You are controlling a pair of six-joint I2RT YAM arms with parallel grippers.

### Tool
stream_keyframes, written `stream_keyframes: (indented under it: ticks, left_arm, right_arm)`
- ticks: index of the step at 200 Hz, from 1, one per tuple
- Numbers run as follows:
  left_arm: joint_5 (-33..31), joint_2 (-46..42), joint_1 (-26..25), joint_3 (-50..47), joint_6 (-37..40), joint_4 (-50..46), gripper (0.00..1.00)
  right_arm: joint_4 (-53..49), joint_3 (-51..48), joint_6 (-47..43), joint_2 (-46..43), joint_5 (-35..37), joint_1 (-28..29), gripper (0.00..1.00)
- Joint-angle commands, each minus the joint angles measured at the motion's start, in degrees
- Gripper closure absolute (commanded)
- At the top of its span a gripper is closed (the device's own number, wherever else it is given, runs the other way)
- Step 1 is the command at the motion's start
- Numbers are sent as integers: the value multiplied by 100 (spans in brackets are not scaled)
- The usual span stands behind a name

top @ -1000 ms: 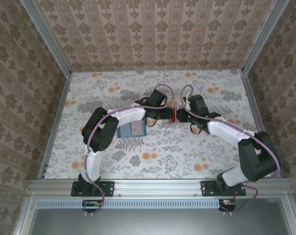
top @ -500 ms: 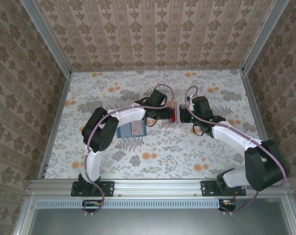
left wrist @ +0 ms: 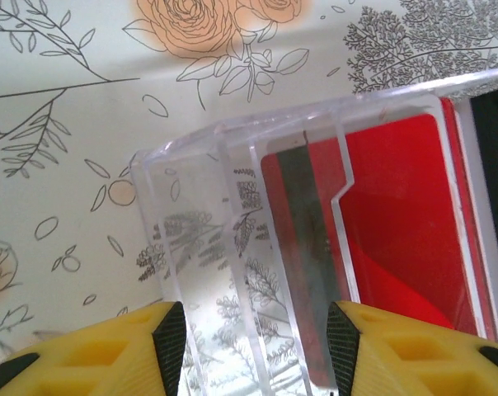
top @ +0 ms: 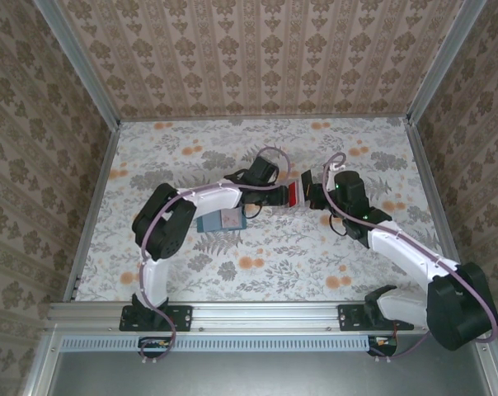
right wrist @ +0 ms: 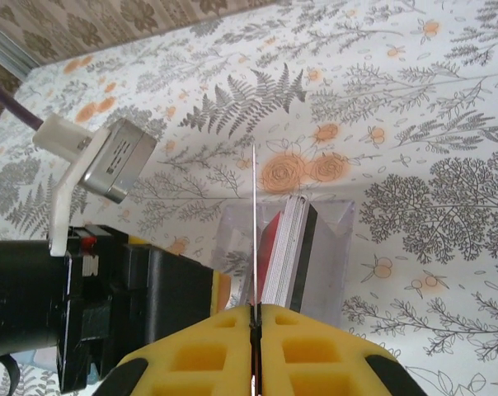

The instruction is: Put the credit cards into the card holder

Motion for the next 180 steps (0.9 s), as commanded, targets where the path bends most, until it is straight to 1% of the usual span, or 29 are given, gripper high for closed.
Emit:
stream_keyframes:
  ticks: [1, 51, 77, 112, 137, 180]
  left_arm:
    - [-167, -446, -34, -183, -18, 388, 48]
    - [-302, -962, -10, -798, 126, 1006, 48]
    - [-355, -1228, 80, -1015, 188, 980, 48]
    - [-192, -1697, 377, -1582, 124, 1144, 47]
    - [-67, -1999, 585, -1871, 211, 1075, 47]
    - [113, -2611, 1063, -2482, 352, 1034, 47]
  right_arm:
    - [360, -124, 96, -189, 87, 10, 89]
    - [718, -243, 77, -216, -305, 10, 90]
    - [787, -226, 145, -185, -461, 10, 90]
    - [839, -100, 268, -84, -744, 10, 90]
    - [820, 70, 431, 18, -1017, 41, 89]
    - [826, 178, 843, 234, -1090, 261, 89]
